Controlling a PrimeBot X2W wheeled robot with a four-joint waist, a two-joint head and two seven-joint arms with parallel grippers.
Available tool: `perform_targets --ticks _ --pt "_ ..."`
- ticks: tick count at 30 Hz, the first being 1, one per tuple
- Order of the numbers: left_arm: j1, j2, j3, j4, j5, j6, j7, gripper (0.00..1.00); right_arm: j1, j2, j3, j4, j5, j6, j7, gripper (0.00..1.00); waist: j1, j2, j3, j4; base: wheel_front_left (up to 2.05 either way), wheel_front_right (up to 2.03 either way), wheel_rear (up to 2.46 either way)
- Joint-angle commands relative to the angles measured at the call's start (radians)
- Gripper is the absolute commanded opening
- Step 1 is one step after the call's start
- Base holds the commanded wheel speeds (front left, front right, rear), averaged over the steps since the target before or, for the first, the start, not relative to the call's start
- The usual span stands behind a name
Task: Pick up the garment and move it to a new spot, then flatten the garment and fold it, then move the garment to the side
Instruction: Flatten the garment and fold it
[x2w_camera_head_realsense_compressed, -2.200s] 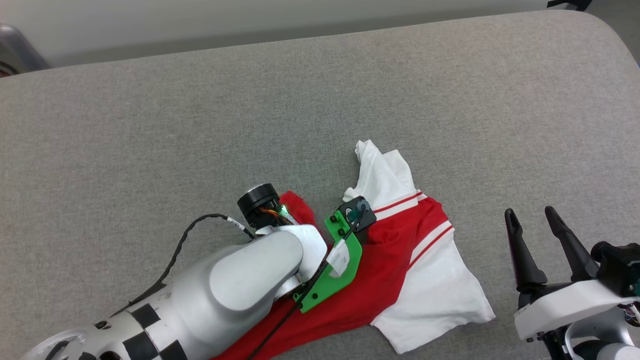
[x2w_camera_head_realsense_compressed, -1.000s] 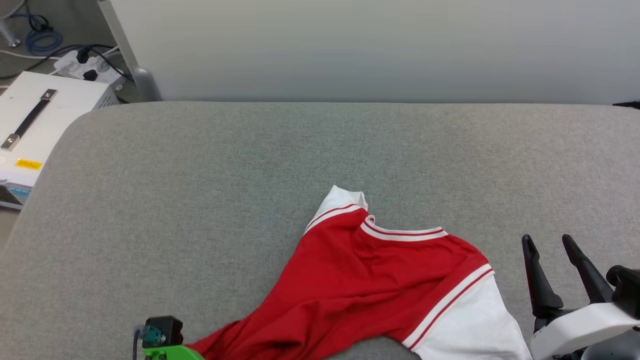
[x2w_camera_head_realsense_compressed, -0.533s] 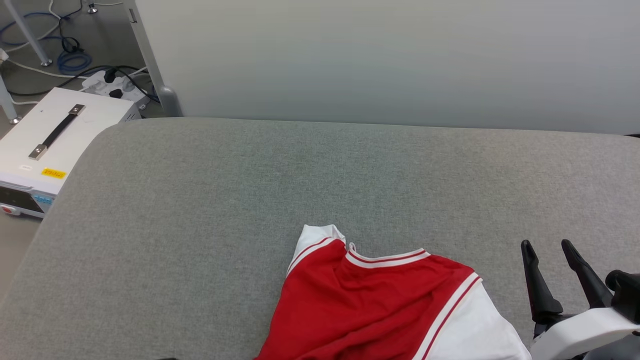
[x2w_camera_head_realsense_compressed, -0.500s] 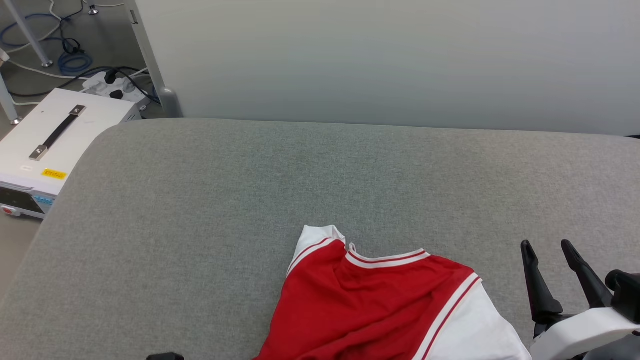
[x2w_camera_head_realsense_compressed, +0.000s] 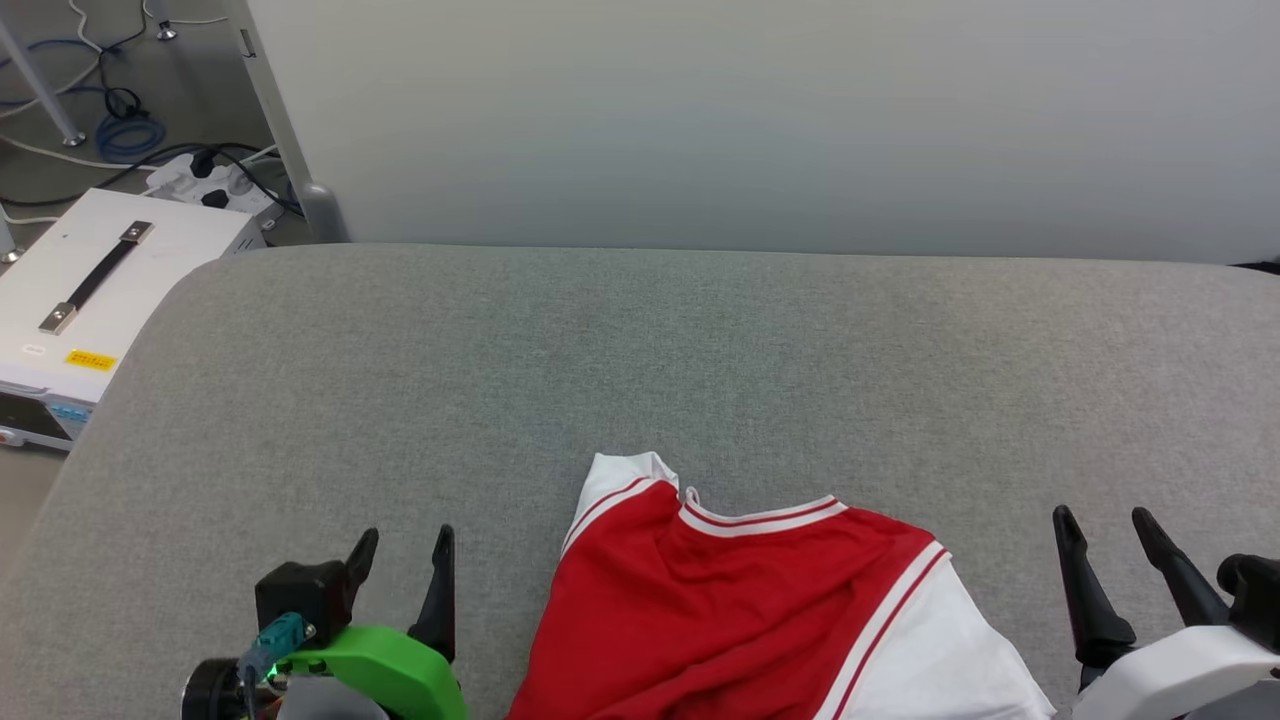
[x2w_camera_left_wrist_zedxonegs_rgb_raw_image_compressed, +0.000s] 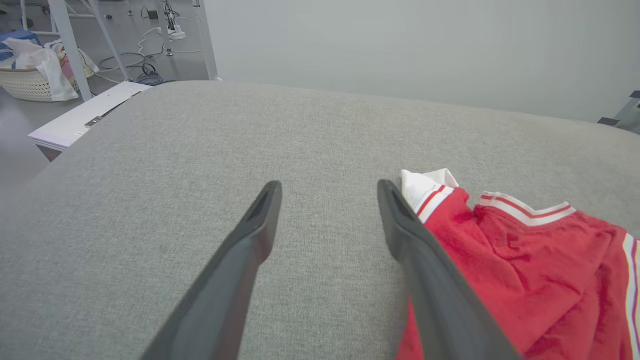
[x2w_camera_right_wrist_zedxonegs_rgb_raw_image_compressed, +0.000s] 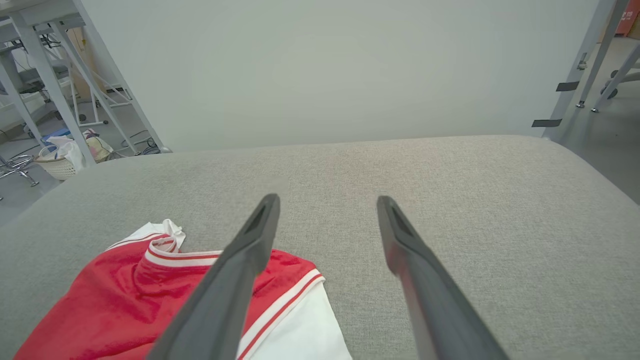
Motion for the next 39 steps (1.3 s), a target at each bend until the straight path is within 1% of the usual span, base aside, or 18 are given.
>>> perform_targets --ticks 1,4,7,10,13,18,23,24,25,30,32,33,34,36,39 --pt "-0.023 -0.007 0.011 -0.012 0.029 0.009 -0.013 1.0 0.013 -0.001 -0.006 0.012 0.01 -0.001 0.011 1.0 0.0001 0.0 0.004 -0.003 0.0 0.0 0.0" --pt "-0.037 -0.015 0.029 -0.04 0.073 0.014 -0.025 1.0 0.017 -0.001 -0.02 0.046 0.018 -0.001 0.043 1.0 0.0001 0.0 0.013 -0.003 0.0 0.0 0.0" --pt "-0.046 -0.024 0.045 -0.068 0.117 0.021 -0.03 1.0 0.015 -0.004 -0.031 0.097 0.028 -0.001 0.098 1.0 0.0001 0.0 0.027 0.002 0.0 0.0 0.0" --pt "-0.051 -0.034 0.057 -0.096 0.153 0.03 -0.032 1.0 0.001 -0.03 -0.028 0.157 0.058 -0.001 0.175 1.0 0.0001 0.0 0.047 0.011 0.0 0.0 0.0" --pt "-0.057 -0.044 0.063 -0.115 0.177 0.031 -0.033 1.0 -0.026 -0.071 -0.009 0.212 0.095 -0.001 0.261 1.0 0.0001 0.0 0.07 0.027 0.0 0.0 0.0" --pt "-0.073 -0.07 0.073 -0.121 0.203 0.021 -0.033 1.0 -0.115 -0.147 0.049 0.281 0.155 -0.001 0.362 1.0 0.0001 0.0 0.11 0.057 0.0 0.0 0.0" --pt "-0.083 -0.099 0.091 -0.114 0.223 0.008 -0.033 1.0 -0.227 -0.213 0.128 0.36 0.202 -0.001 0.402 1.0 0.0001 0.0 0.144 0.081 0.0 0.0 0.0" --pt "-0.084 -0.105 0.094 -0.11 0.227 0.003 -0.033 1.0 -0.251 -0.225 0.147 0.381 0.216 -0.001 0.409 1.0 0.0001 0.0 0.15 0.086 0.0 0.0 0.0" --pt "-0.086 -0.119 0.107 -0.099 0.235 -0.011 -0.033 1.0 -0.304 -0.253 0.203 0.44 0.246 -0.001 0.427 1.0 0.0001 0.0 0.162 0.097 0.0 0.0 0.0" --pt "-0.081 -0.14 0.129 -0.082 0.251 -0.032 -0.033 1.0 -0.336 -0.28 0.293 0.554 0.305 -0.001 0.513 1.0 0.0001 0.0 0.172 0.111 0.0 0.0 0.0" --pt "-0.078 -0.147 0.138 -0.075 0.255 -0.038 -0.033 1.0 -0.331 -0.277 0.315 0.585 0.336 -0.001 0.558 1.0 0.0001 0.0 0.173 0.113 0.0 0.0 0.0" --pt "-0.076 -0.15 0.142 -0.073 0.257 -0.041 -0.033 1.0 -0.329 -0.279 0.325 0.591 0.345 -0.001 0.574 0.4 0.0001 0.0 0.174 0.113 0.0 0.0 0.0" --pt "-0.073 -0.153 0.147 -0.071 0.26 -0.043 -0.033 1.0 -0.328 -0.278 0.332 0.594 0.358 -0.001 0.585 0.0 0.0001 0.0 0.174 0.112 0.0 0.0 0.0" --pt "-0.068 -0.158 0.156 -0.067 0.263 -0.046 -0.033 1.0 -0.333 -0.284 0.341 0.589 0.366 -0.001 0.586 0.0 0.0001 0.0 0.173 0.108 0.0 0.0 0.0" --pt "-0.058 -0.165 0.167 -0.06 0.266 -0.051 -0.033 1.0 -0.358 -0.307 0.335 0.564 0.358 -0.001 0.558 0.0 0.0001 0.0 0.169 0.097 0.0 0.0 0.0"
